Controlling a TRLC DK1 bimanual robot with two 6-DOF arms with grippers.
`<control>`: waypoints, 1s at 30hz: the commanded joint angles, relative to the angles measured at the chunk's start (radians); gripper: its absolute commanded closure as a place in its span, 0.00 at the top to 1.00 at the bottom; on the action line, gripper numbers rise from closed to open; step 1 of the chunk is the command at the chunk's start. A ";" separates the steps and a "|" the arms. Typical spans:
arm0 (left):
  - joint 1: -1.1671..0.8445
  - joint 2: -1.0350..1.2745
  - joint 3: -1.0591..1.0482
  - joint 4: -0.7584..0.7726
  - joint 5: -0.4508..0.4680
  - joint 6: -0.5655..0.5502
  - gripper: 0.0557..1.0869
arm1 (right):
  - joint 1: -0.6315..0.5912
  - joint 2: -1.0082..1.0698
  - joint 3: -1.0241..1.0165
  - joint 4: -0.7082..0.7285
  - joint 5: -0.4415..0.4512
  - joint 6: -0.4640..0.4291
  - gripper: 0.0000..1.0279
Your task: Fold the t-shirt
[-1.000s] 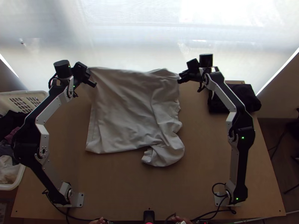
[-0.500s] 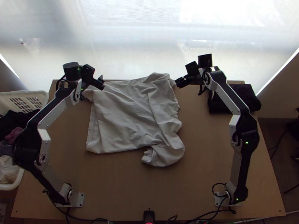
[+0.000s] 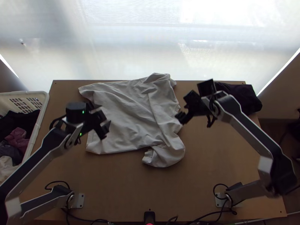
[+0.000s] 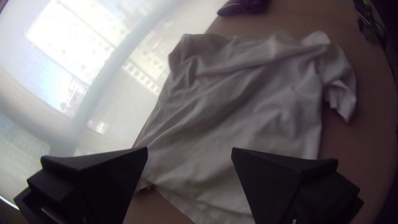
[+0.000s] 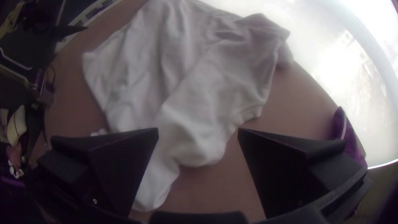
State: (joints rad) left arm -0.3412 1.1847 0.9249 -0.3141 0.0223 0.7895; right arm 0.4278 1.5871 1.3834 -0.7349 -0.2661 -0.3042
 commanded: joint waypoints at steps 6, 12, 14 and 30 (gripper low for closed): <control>-0.231 -0.341 -0.271 -0.195 -0.154 0.194 0.95 | 0.304 -0.424 -0.501 -0.129 0.220 -0.164 0.86; -0.231 -0.387 -0.334 -0.201 -0.177 0.336 0.95 | 0.388 -0.500 -0.587 -0.164 0.304 -0.219 0.84; -0.220 -0.401 -0.350 -0.200 -0.177 0.367 0.95 | 0.416 -0.512 -0.609 -0.156 0.340 -0.230 0.84; -0.157 -0.378 -0.488 -0.023 -0.157 0.488 0.95 | 0.615 -0.595 -0.768 0.167 0.619 -0.312 0.84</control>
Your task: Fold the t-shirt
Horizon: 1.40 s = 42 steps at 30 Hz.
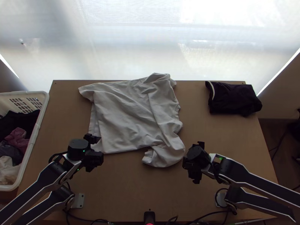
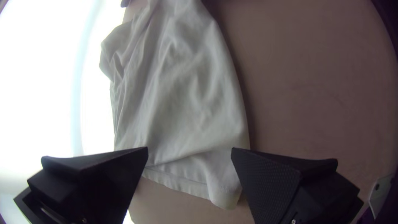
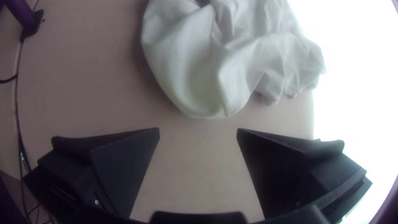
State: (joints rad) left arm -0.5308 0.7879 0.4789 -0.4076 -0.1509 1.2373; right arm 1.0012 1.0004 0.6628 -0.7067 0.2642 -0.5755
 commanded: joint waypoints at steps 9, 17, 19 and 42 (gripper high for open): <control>0.038 0.030 -0.092 0.139 0.022 0.051 0.95 | 0.016 0.078 -0.048 0.285 0.092 -0.066 0.79; 0.077 0.083 -0.103 0.204 0.033 0.047 0.78 | 0.013 0.167 -0.060 0.380 0.090 -0.070 0.59; 0.075 0.083 -0.085 0.162 0.037 0.033 0.78 | 0.008 0.190 -0.058 0.381 0.090 -0.070 0.59; 0.046 0.211 -0.043 0.062 0.059 -0.124 0.85 | -0.058 0.214 -0.068 0.434 0.089 -0.107 0.55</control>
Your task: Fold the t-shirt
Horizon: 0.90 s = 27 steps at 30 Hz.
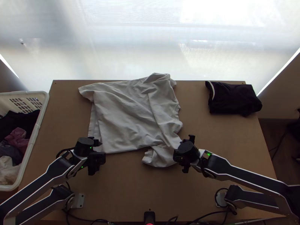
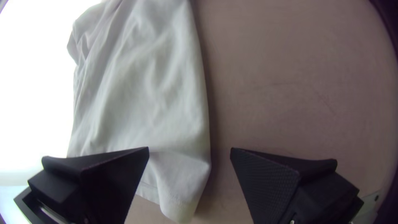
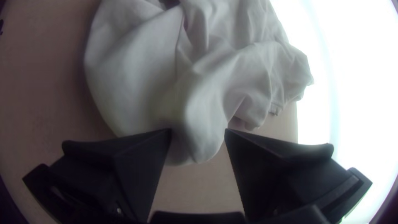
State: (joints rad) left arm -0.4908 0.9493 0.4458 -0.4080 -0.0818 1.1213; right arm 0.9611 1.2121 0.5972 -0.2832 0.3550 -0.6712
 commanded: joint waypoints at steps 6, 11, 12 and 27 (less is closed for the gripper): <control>0.012 0.074 -0.018 0.089 -0.012 -0.011 0.42 | -0.016 0.015 -0.014 0.042 -0.024 -0.013 0.34; 0.020 0.074 -0.013 0.094 -0.010 -0.066 0.09 | -0.018 0.041 -0.023 0.107 -0.034 0.010 0.05; 0.023 0.074 -0.006 0.086 -0.010 -0.081 0.04 | -0.018 0.047 -0.020 0.107 -0.036 0.016 0.03; 0.213 -0.195 0.209 -0.436 0.079 -0.206 0.04 | -0.318 -0.160 0.150 -0.488 -0.380 0.111 0.03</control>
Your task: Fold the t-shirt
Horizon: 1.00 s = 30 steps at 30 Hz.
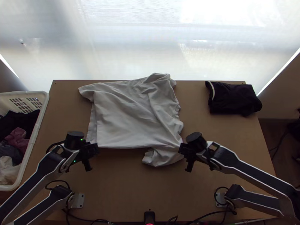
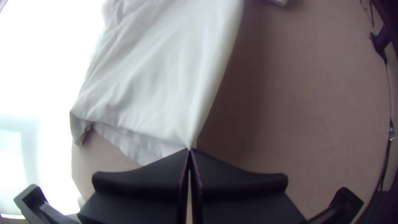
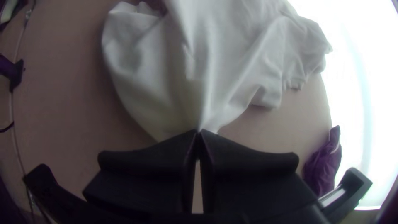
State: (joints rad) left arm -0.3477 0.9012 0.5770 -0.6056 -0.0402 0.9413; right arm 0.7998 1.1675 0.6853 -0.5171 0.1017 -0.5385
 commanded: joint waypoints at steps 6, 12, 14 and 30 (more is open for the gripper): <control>0.090 -0.283 0.129 -0.427 0.048 -0.047 0.04 | -0.223 -0.258 0.046 -0.486 -0.252 -0.011 0.03; 0.096 -0.326 0.219 -0.508 0.069 -0.107 0.04 | -0.125 -0.305 0.145 -0.673 -0.349 0.064 0.03; 0.095 -0.311 0.299 -0.520 0.086 -0.127 0.04 | -0.125 -0.308 0.244 -0.759 -0.418 0.064 0.03; 0.168 -0.235 0.888 -0.842 0.154 -0.242 0.04 | -0.258 -0.401 0.761 -0.937 -0.485 0.190 0.03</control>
State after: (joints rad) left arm -0.2352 0.6586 1.2381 -1.3277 0.1062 0.7208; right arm 0.6342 0.8036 1.2663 -1.4239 -0.3706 -0.3843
